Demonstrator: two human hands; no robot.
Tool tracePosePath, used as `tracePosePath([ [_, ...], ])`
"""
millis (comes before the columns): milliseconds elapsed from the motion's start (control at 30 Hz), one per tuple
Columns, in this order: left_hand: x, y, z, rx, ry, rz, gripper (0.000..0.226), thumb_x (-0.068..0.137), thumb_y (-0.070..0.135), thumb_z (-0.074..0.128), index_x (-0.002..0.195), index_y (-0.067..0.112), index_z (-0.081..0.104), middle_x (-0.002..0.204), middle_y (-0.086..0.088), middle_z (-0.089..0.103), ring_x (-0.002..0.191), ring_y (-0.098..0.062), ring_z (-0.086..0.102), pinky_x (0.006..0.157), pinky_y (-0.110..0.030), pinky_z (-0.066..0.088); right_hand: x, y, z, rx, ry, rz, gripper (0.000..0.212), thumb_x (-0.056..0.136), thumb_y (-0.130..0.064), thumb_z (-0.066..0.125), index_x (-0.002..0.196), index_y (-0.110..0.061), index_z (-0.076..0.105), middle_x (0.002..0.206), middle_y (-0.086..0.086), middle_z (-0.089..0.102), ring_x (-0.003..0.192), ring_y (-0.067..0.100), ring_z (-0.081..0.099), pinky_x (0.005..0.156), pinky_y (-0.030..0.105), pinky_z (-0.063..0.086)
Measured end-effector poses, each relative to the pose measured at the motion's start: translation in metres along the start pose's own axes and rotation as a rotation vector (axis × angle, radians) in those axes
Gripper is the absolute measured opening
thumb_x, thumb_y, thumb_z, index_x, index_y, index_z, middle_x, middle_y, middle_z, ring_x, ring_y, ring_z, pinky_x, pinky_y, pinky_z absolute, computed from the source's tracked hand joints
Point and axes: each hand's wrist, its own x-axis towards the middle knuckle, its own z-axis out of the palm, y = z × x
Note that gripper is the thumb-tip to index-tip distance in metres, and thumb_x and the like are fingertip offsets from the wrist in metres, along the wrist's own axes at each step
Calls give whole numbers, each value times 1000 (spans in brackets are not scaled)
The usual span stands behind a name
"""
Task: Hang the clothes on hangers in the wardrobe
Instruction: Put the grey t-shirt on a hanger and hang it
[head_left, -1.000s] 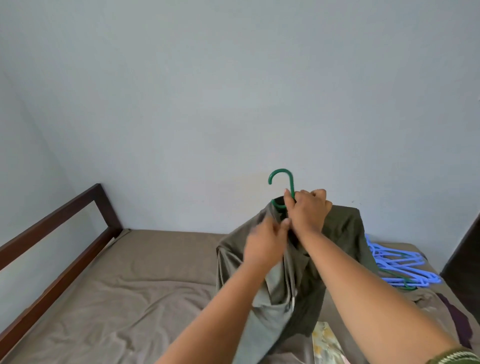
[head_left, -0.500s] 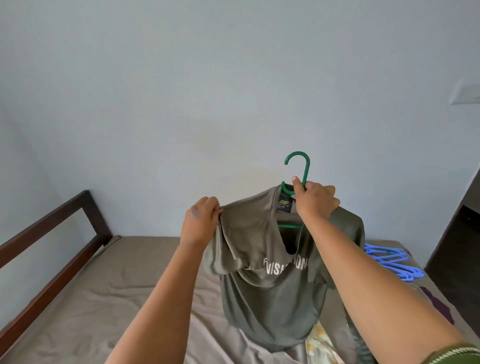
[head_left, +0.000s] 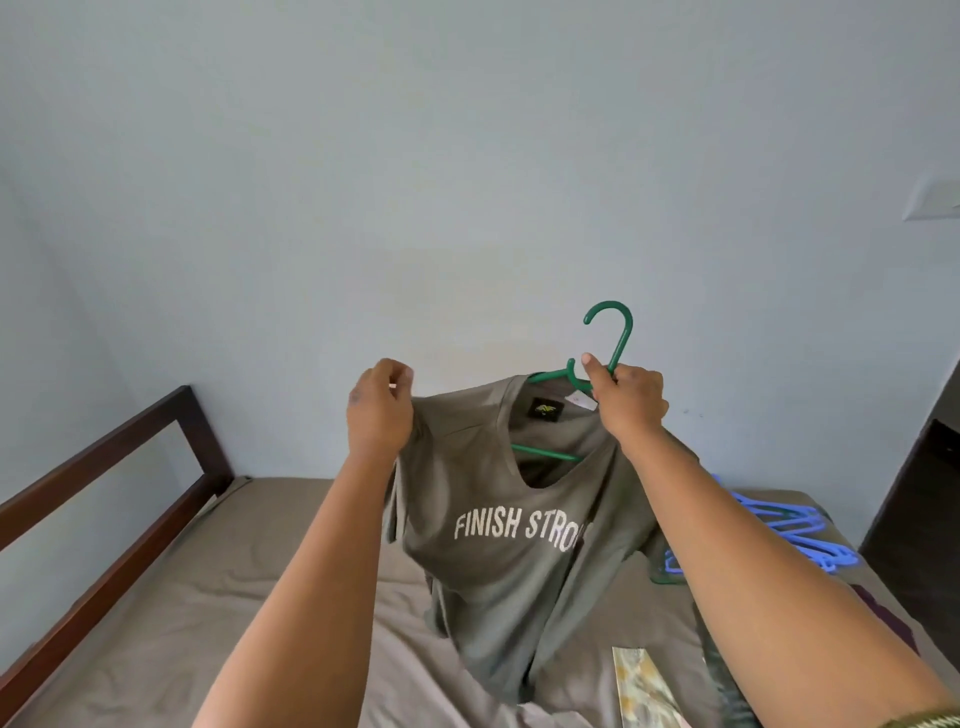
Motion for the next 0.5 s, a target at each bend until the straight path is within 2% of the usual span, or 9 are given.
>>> tracePosePath([
  [67, -11, 2, -4, -150, -47, 41, 26, 96, 42, 54, 95, 19, 66, 97, 8, 65, 92, -11, 62, 75, -20, 42, 4, 4, -3, 6, 32, 53, 62, 92, -64, 37, 79, -12, 67, 88, 9, 65, 103, 31, 52, 87, 44, 42],
  [100, -16, 3, -7, -216, -78, 72, 23, 90, 43, 63, 91, 21, 68, 93, 12, 66, 88, -5, 63, 74, -15, 44, 6, 7, -4, 1, 48, 77, 62, 93, -63, 36, 83, -10, 68, 90, 10, 65, 104, 32, 52, 87, 45, 42],
  [167, -23, 0, -10, -269, -160, 146, 17, 77, 34, 80, 87, 24, 70, 88, 15, 69, 81, 0, 64, 73, -9, 47, 10, 11, -7, -7, 58, 109, 62, 93, -62, 36, 87, -10, 69, 93, 10, 65, 105, 33, 52, 88, 44, 41],
  [200, -23, -3, -10, -272, -183, 179, 16, 75, 26, 83, 86, 23, 71, 86, 14, 70, 79, -1, 64, 74, -12, 49, 10, 11, -8, -11, 52, 117, 60, 93, -61, 37, 86, -10, 68, 93, 10, 65, 106, 33, 51, 88, 43, 40],
  [267, -19, -2, -12, -232, -195, 231, 9, 79, 16, 79, 81, 21, 72, 82, 11, 71, 75, -4, 65, 72, -17, 50, 8, 10, -8, -31, 40, 117, 57, 94, -59, 37, 84, -11, 66, 89, 10, 63, 105, 32, 50, 86, 42, 39],
  [367, -10, 3, -18, -154, -244, 230, 11, 83, 10, 74, 78, 20, 70, 78, 4, 70, 74, -10, 63, 69, -15, 46, 1, 8, -7, -54, 41, 112, 54, 96, -56, 36, 83, -11, 63, 85, 8, 58, 106, 31, 48, 84, 41, 38],
  [400, -4, 2, -21, -146, -316, 198, 9, 85, 12, 72, 79, 18, 70, 78, 3, 69, 74, -12, 61, 71, -17, 46, -2, 7, -8, -67, 40, 98, 53, 97, -54, 36, 81, -11, 62, 82, 8, 57, 106, 31, 47, 82, 40, 36],
  [500, 3, 7, -33, -160, -726, 60, 8, 93, 19, 62, 87, 16, 66, 81, 5, 60, 78, -13, 52, 78, -28, 45, -16, 9, -2, -128, 50, -18, 54, 98, -52, 36, 77, -10, 63, 78, 9, 55, 105, 29, 44, 78, 39, 32],
])
